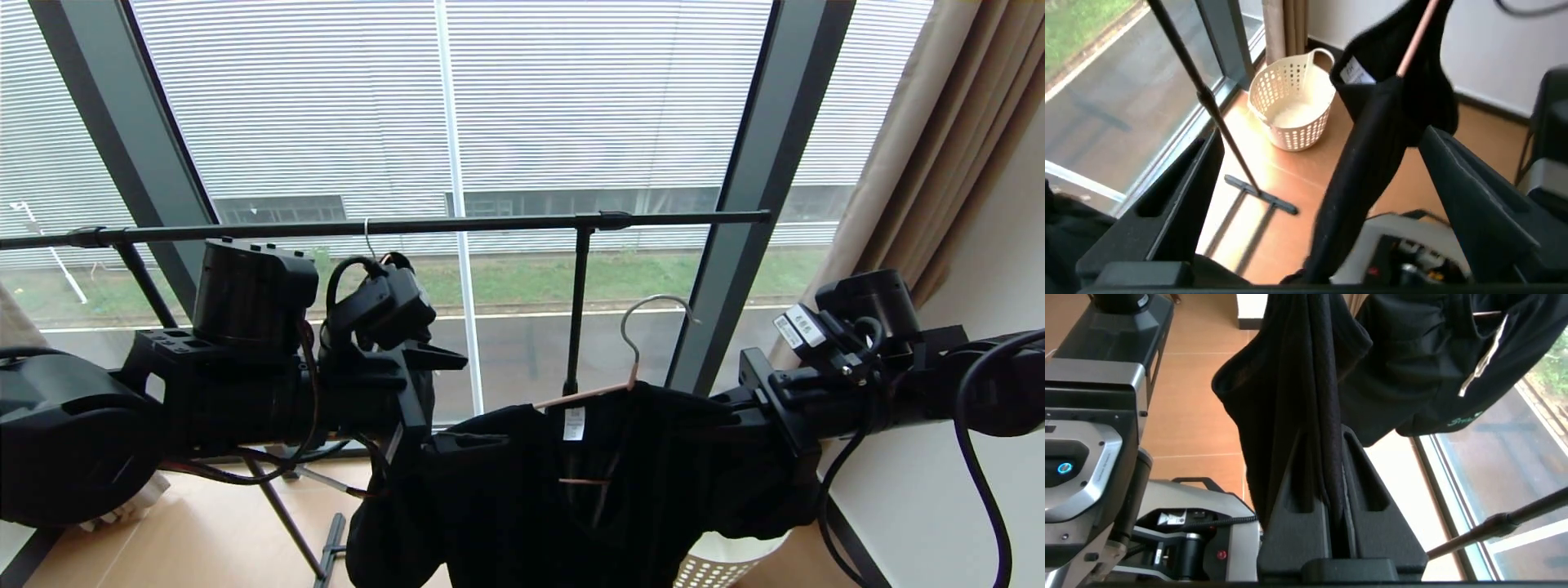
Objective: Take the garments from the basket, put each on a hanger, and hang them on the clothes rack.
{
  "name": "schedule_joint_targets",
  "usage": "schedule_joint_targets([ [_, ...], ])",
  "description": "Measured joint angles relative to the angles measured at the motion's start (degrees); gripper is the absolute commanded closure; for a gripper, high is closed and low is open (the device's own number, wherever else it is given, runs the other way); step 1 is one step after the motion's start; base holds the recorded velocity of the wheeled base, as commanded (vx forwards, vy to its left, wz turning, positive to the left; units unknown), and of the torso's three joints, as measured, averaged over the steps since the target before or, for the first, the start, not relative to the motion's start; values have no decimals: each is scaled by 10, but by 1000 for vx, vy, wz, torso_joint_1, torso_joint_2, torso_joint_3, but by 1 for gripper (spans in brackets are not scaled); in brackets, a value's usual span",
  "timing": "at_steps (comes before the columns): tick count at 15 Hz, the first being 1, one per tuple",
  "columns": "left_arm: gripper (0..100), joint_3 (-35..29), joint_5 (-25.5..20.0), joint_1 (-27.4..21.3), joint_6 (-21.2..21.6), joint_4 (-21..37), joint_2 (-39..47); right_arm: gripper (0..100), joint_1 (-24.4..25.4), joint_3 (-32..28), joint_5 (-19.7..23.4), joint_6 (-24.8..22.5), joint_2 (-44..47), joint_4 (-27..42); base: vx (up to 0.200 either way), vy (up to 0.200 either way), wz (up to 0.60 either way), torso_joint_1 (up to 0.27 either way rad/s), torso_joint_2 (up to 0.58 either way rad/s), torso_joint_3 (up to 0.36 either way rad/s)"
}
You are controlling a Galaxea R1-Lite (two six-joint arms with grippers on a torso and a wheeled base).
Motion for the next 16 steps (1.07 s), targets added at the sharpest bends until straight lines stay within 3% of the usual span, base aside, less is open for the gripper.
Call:
schedule_joint_targets([
  [3, 0, 0, -61, -11, 3, 0, 19, 100, 0, 2, 0, -1, 0, 0, 0, 0, 0, 0, 0, 0],
  [13, 0, -8, -64, -25, 2, -4, 56, 100, 10, 11, -1, -1, -4, -1, 0, 0, 0, 0, 0, 0],
  [14, 100, -8, -64, -27, 1, -4, 57, 100, 10, 11, -1, -1, -5, -1, 0, 0, 0, 0, 0, 0],
  [16, 100, -8, -63, -28, 1, -4, 58, 100, 10, 11, -1, -1, -7, -1, 0, 0, 0, 0, 0, 0],
])
